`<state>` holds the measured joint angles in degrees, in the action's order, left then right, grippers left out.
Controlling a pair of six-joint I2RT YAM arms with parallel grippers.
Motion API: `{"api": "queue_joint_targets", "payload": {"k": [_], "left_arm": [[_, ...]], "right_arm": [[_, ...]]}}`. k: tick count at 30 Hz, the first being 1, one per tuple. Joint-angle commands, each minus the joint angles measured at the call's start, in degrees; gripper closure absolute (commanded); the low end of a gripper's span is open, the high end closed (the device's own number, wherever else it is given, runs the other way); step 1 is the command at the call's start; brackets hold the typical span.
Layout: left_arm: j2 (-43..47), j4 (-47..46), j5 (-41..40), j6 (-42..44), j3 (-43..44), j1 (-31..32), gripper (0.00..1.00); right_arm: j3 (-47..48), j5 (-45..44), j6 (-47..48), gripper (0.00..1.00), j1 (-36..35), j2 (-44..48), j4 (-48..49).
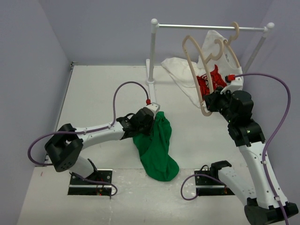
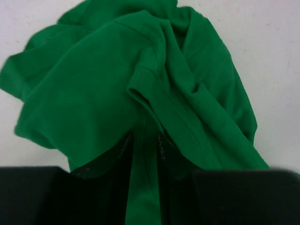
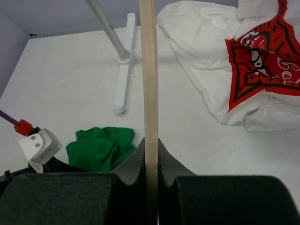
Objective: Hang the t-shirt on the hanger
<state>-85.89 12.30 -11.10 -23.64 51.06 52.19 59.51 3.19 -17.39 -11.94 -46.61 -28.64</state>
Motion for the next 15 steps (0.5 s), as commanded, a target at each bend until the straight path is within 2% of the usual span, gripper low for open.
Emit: {"api": "queue_joint_targets", "payload": {"k": [1, 8, 12, 15], "left_arm": [[-2.50, -5.90, 5.20, -0.71, 0.74, -0.07, 0.73], [-5.52, -2.80, 1.16, -1.15, 3.43, -0.07, 0.73], [-5.05, -1.98, 0.70, -1.21, 3.64, -0.07, 0.58], [-4.89, -2.08, 1.16, -1.23, 3.53, -0.07, 0.57]], "right_arm": [[0.39, 1.75, 0.03, 1.00, -0.01, 0.29, 3.50], [0.17, 2.44, 0.25, 1.00, -0.01, 0.12, 3.76], [0.00, 2.79, 0.34, 1.00, -0.01, -0.27, 3.82], [-0.09, 3.11, 0.42, 1.00, 0.00, -0.40, 4.00]]}}
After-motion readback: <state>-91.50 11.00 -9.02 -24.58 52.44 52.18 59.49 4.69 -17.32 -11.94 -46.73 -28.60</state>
